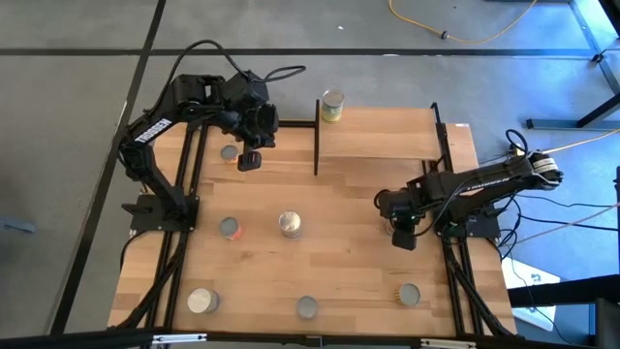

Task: Pick and place cans onto a shelf
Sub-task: Put the right canned tomatoes on the shelf

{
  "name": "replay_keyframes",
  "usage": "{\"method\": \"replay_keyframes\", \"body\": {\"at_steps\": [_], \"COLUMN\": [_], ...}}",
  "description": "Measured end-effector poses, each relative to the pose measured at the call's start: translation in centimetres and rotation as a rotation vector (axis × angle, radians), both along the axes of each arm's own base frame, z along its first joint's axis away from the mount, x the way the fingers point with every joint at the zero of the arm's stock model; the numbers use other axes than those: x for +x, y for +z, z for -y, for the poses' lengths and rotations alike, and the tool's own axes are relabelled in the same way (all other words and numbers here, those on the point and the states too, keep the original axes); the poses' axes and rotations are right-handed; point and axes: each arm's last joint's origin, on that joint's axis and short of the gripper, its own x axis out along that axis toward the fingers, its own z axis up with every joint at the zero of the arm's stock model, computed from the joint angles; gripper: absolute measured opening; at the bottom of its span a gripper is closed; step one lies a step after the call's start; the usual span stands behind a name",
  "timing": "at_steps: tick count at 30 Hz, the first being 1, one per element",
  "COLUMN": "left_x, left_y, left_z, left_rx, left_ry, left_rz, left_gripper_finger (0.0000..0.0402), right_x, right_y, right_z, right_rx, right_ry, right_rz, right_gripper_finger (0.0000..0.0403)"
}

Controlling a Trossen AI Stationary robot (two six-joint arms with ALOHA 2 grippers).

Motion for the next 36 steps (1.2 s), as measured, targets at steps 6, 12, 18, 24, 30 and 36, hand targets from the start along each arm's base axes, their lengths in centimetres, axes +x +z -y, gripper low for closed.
{"method": "replay_keyframes", "body": {"at_steps": [6, 12, 18, 24, 30, 36], "left_x": [0.0, 0.0, 0.0, 0.0, 0.0, 0.0], "left_y": [0.0, 0.0, 0.0, 0.0, 0.0, 0.0], "left_z": [0.0, 0.0, 0.0, 0.0, 0.0, 0.0], "left_rx": [0.000, -0.001, -0.001, -0.001, -0.001, -0.002], "left_ry": [0.000, 0.001, 0.001, 0.001, 0.001, 0.002], "left_rz": [0.000, 0.000, 0.000, -0.001, -0.001, 0.000], "left_gripper_finger": [0.0000, 0.0000, 0.0000, 0.0000, 0.0000, 0.0000], "right_x": [0.0, 0.0, 0.0, 0.1, -0.1, -0.1], "right_y": [0.0, 0.0, 0.0, -1.2, -1.9, -1.9], "right_z": [0.1, 0.2, 0.1, 0.1, 0.1, 0.2], "right_rx": [-0.029, -0.044, -0.029, 0.007, 0.014, -0.011], "right_ry": [-0.029, -0.083, -0.141, -0.197, -0.242, -0.247], "right_rz": [0.003, 0.000, -0.010, 0.001, 0.000, 0.005], "right_gripper_finger": [0.0091, 0.0091, 0.0091, 0.0091, 0.0091, 0.0078]}}
